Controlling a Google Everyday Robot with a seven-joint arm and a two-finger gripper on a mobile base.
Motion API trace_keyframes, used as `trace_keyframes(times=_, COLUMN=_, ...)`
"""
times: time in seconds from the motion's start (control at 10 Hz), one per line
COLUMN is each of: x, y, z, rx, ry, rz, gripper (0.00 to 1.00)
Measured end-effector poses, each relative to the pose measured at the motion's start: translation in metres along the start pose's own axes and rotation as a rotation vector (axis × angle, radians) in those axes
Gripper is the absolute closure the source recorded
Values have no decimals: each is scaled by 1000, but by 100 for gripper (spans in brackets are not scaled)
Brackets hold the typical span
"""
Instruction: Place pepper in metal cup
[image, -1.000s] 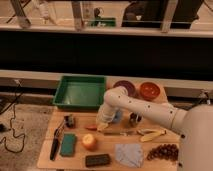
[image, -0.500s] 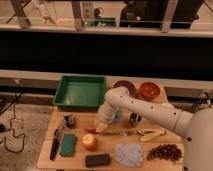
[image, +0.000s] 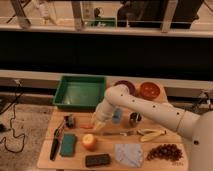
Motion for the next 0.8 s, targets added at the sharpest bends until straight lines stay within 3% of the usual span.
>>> trace_keyframes(times=0.4, x=-2, y=-10, z=-30, rx=52, ry=5, rz=-8, gripper=100)
trace_keyframes(times=0.8, x=25, y=-14, z=-69, rx=100, ry=40, rz=30, gripper=100)
